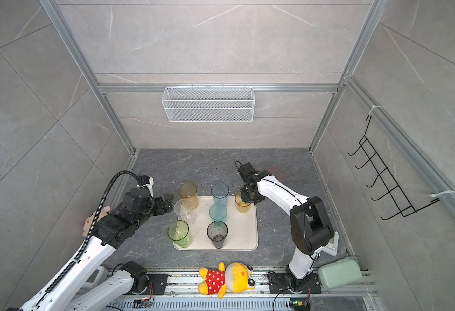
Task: Place the glasses into the tray
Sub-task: Place the glass on the tray.
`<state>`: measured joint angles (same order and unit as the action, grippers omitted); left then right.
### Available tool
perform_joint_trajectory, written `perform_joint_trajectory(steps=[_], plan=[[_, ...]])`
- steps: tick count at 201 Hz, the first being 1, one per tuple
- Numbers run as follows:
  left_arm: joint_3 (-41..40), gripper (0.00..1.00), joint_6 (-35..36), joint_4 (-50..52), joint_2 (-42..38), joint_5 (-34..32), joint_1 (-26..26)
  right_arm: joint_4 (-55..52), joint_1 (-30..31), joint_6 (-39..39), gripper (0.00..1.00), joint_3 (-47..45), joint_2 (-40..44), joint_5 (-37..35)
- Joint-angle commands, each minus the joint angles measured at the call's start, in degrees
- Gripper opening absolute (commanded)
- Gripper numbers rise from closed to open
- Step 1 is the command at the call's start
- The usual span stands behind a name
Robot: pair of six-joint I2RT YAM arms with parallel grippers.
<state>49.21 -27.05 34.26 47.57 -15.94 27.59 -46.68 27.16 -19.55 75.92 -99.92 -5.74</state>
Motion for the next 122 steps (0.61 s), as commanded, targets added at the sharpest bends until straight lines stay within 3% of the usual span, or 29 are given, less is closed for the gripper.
perform_joint_trajectory(steps=[1, 64, 122], plan=[[0.3, 1.0, -0.8, -0.9, -0.3, 0.3, -0.3, -2.5, 0.3, -0.3, 0.39, 2.3, 3.5, 0.6], [0.2, 1.0, -1.1, -1.1, -0.5, 0.6, -0.3, -2.8, 0.4, 0.4, 0.52, 3.6, 9.8, 0.0], [0.3, 1.0, -1.0, -1.2, -0.5, 0.6, -0.3, -2.4, 0.4, 1.5, 0.58, 4.9, 13.0, -6.5]])
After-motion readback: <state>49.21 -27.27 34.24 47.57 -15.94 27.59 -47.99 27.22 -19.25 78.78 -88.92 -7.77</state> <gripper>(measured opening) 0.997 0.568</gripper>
